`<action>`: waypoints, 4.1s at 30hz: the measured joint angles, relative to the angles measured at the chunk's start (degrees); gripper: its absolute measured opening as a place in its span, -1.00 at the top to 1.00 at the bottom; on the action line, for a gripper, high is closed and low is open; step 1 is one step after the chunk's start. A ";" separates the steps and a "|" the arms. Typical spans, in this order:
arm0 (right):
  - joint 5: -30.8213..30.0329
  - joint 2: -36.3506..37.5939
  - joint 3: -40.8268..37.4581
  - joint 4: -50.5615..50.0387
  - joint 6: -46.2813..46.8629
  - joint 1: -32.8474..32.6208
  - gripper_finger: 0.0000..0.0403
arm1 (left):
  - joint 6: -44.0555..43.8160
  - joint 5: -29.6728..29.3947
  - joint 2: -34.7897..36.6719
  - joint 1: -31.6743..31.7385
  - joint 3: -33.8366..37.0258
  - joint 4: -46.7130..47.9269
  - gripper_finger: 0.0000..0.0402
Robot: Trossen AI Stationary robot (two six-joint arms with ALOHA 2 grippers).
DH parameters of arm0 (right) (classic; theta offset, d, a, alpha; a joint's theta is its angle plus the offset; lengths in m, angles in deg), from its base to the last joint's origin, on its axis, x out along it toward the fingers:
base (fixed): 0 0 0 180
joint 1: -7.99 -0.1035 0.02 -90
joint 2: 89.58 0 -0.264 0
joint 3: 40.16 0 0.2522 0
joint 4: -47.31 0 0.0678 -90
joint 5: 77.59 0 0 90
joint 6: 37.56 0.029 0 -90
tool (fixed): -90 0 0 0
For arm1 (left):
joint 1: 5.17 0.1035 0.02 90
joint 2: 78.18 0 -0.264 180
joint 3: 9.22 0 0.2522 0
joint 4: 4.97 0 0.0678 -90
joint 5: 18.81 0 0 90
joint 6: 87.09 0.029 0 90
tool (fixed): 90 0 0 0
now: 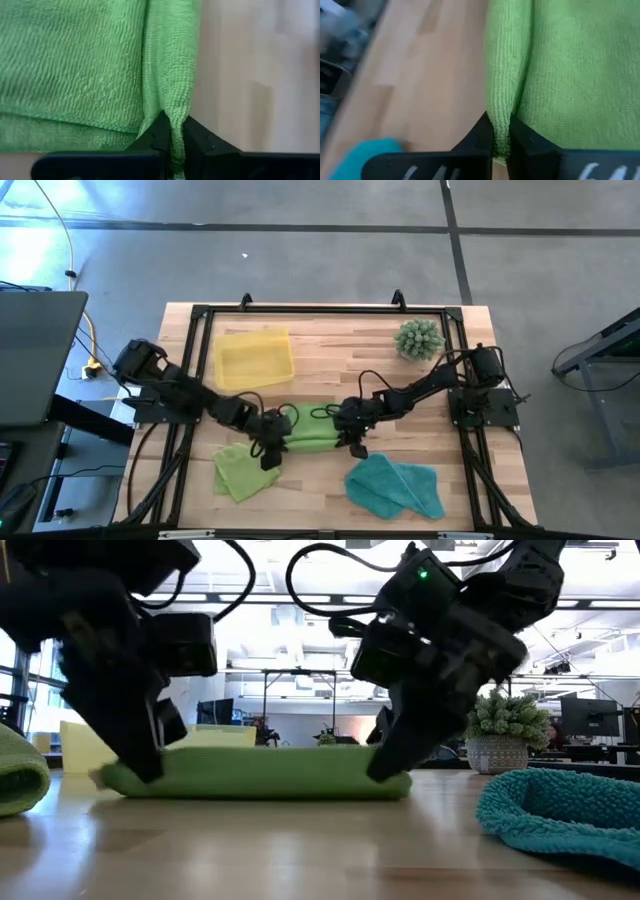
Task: Roll microfiber towels into tight, uniform cylinder then place into a basket
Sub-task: Roll the green microfiber towel
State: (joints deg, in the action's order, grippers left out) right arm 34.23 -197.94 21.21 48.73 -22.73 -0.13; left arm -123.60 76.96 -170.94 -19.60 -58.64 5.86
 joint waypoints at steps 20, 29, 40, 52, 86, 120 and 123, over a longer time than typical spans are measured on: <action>1.15 0.02 -0.06 -2.53 17.22 3.61 0.85 | -23.36 6.89 -2.88 6.59 0.07 0.26 0.92; 4.31 4.71 -0.32 -8.55 4.10 5.05 0.47 | -25.14 7.60 -2.86 6.59 0.13 0.20 0.92; -8.29 14.37 -0.23 -10.88 -29.85 -4.80 0.39 | -27.39 8.12 -2.86 6.53 0.20 0.16 0.92; -29.73 6.53 -0.21 -2.61 -39.26 -11.38 0.39 | -27.41 8.19 -2.90 6.53 0.33 -0.61 0.92; -26.77 13.88 -0.09 -16.65 -19.49 -4.23 0.38 | -28.05 8.04 -2.90 6.55 0.33 -0.76 0.92; -30.99 -0.65 -0.04 3.89 -25.25 -7.85 -0.03 | -29.07 8.18 -3.10 6.53 0.39 -3.37 0.90; -30.03 -1.07 0.01 3.66 -22.65 -7.35 0.03 | -28.44 8.65 -3.21 6.51 0.42 -5.21 0.89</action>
State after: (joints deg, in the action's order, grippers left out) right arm 4.21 -199.01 21.22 52.39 -45.38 -7.48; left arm -152.04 85.62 -174.15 -13.10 -58.23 0.65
